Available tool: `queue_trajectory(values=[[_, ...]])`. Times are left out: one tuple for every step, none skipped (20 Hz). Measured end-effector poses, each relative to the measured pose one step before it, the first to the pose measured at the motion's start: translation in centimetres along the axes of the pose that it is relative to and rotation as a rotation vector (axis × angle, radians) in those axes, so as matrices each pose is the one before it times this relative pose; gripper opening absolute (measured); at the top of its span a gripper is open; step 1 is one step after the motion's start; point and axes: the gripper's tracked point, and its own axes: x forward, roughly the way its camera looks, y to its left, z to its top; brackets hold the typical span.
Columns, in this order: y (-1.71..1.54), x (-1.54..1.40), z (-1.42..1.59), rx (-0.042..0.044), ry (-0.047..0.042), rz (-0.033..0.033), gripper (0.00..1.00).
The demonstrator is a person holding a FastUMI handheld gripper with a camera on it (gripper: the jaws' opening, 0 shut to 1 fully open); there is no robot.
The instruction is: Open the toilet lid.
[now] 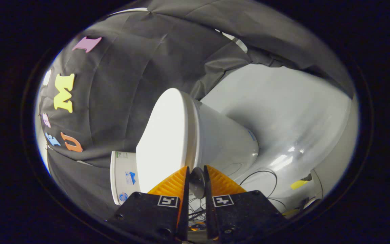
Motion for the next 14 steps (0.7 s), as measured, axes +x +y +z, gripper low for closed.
queue_trajectory(values=[[0.262, -0.015, -0.083, 0.01626, -0.00019, -0.00081, 0.20], [0.136, -0.073, -0.106, 0.00504, -0.00233, -0.00594, 0.19], [0.054, -0.061, -0.062, -0.00454, -0.00523, -0.01116, 0.17], [0.253, -0.208, -0.012, -0.00897, -0.00508, -0.01278, 0.16], [0.481, -0.255, -0.095, -0.01606, -0.00273, -0.00681, 0.15], [0.469, -0.359, 0.024, -0.01484, -0.00009, -0.00042, 0.14], [0.658, -0.357, 0.140, -0.00802, 0.00003, 0.00212, 0.13], [0.613, -0.297, 0.284, 0.00067, -0.00507, 0.00148, 0.12], [0.289, -0.217, 0.232, 0.00122, -0.00747, -0.00491, 0.12], [0.212, -0.179, 0.015, -0.00796, 0.00250, -0.01612, 0.12], [0.108, -0.209, -0.250, -0.01860, 0.00156, -0.01666, 0.12], [0.386, -0.260, -0.023, -0.01651, -0.00226, -0.01417, 0.11], [0.628, -0.396, -0.013, -0.01732, -0.00480, -0.00709, 0.11], [0.713, -0.482, 0.060, -0.00990, -0.00414, 0.00088, 0.11]])
